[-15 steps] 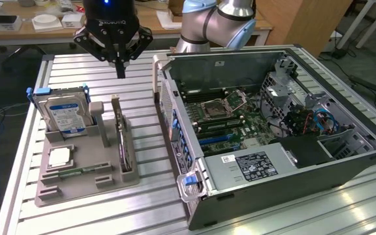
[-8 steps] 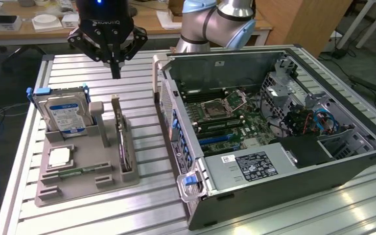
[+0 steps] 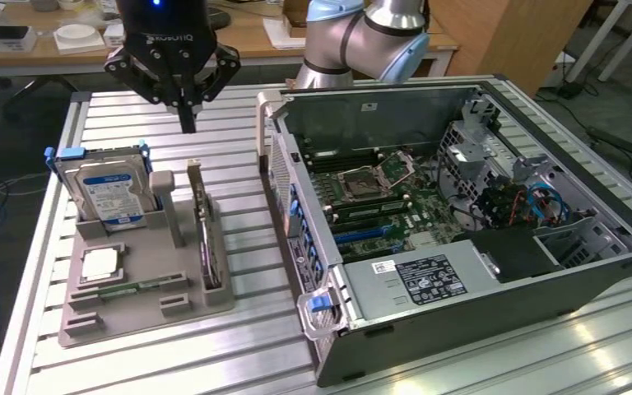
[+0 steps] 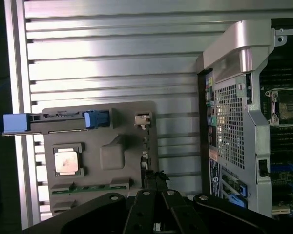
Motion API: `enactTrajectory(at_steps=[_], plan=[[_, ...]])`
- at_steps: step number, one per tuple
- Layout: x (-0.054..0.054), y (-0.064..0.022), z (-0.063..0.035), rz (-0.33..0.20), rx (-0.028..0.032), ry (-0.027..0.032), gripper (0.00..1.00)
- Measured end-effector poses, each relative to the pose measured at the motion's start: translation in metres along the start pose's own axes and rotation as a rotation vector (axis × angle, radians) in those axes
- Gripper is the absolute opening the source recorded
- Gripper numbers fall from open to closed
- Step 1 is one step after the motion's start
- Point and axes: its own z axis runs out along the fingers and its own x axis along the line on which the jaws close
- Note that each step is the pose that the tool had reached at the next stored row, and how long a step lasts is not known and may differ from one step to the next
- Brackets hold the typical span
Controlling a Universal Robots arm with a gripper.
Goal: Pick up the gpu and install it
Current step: 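Reach for the gpu, then pick up the gpu and move the gpu toward the slot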
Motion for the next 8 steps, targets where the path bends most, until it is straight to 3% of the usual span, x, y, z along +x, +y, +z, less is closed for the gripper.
enactTrajectory(at_steps=[8], plan=[[0.0067, -0.0005, -0.0001, 0.000, 0.0000, -0.0001, 0.10]])
